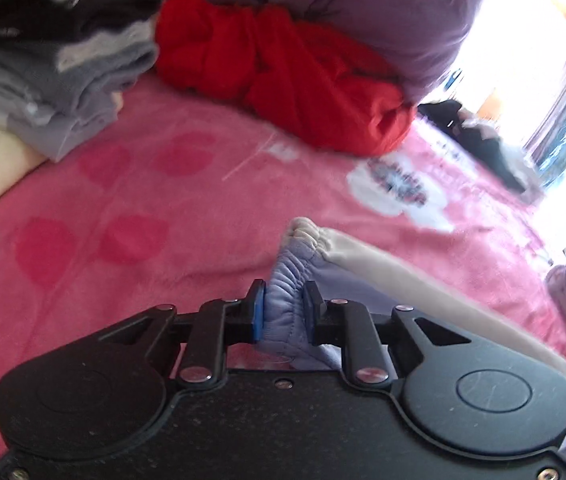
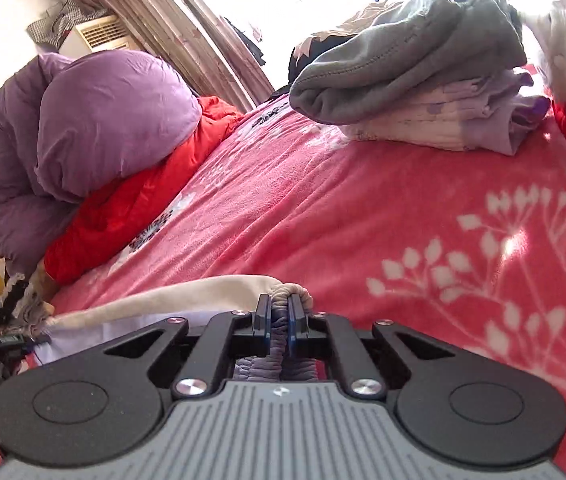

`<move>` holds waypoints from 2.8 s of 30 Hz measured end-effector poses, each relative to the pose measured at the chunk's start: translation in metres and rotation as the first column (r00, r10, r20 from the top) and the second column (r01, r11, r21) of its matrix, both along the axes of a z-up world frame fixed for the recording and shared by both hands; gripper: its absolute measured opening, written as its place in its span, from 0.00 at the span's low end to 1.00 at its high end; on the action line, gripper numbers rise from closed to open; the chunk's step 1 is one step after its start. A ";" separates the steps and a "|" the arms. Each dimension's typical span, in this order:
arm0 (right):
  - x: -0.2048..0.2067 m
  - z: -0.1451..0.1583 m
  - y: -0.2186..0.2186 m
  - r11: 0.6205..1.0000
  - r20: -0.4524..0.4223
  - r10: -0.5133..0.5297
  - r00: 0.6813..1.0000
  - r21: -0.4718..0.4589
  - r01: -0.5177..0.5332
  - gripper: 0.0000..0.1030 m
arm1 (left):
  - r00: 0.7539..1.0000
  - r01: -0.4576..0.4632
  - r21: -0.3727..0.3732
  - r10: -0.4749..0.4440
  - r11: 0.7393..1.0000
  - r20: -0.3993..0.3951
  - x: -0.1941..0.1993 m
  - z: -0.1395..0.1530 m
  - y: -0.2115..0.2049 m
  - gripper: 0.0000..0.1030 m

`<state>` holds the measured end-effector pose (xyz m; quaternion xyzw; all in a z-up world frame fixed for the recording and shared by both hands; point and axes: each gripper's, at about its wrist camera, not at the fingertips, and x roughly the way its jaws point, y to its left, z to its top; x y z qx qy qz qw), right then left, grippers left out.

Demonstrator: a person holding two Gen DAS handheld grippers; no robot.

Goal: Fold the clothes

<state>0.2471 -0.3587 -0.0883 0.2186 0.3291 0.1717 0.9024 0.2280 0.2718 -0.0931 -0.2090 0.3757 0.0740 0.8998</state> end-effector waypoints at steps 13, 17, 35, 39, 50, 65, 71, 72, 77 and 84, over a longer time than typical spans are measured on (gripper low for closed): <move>0.025 -0.017 -0.009 0.995 -0.054 0.098 0.994 -0.005 -0.098 0.59 | 0.996 0.084 0.082 -0.086 0.993 0.016 0.022 -0.009 -0.001 0.56; 0.032 -0.016 0.002 0.984 -0.055 0.173 0.983 -0.039 -0.176 0.19 | 0.994 0.107 0.071 -0.108 0.992 0.009 0.035 -0.004 -0.001 0.17; 0.026 0.000 -0.028 1.000 0.006 -0.003 1.000 0.005 0.003 0.17 | 0.995 0.103 0.067 -0.103 0.992 0.006 0.096 0.011 -0.022 0.35; 0.039 -0.024 -0.026 0.999 -0.092 -0.035 0.995 -0.003 0.035 0.33 | 0.993 0.120 0.184 -0.116 0.976 -0.033 0.095 0.007 -0.037 0.49; 0.010 -0.011 -0.038 0.996 -0.029 -0.063 0.998 -0.071 0.060 0.54 | 0.969 0.245 0.416 -0.209 0.876 -0.130 0.078 -0.001 -0.071 0.50; -0.070 -0.028 -0.041 0.955 -0.145 -0.158 0.977 0.229 0.189 0.61 | 0.983 -0.185 -0.099 0.183 0.978 -0.029 -0.200 0.038 -0.039 0.62; -0.122 0.007 0.000 0.990 0.041 -0.143 0.989 0.015 0.143 0.61 | 0.974 -0.223 -0.183 0.214 0.958 -0.069 -0.236 0.033 -0.043 0.66; -0.124 0.010 0.007 0.993 0.072 -0.115 0.991 -0.019 0.117 0.60 | 0.974 -0.224 -0.194 0.212 0.955 -0.081 -0.237 0.030 -0.045 0.66; -0.109 0.000 0.019 0.989 0.064 -0.072 0.995 -0.125 0.080 0.58 | 0.974 -0.206 -0.118 0.193 0.971 -0.117 -0.244 0.011 -0.065 0.66; -0.110 -0.009 0.019 0.992 0.036 -0.043 0.998 -0.120 0.047 0.35 | 0.979 -0.194 -0.079 0.187 0.978 -0.085 -0.252 0.003 -0.071 0.66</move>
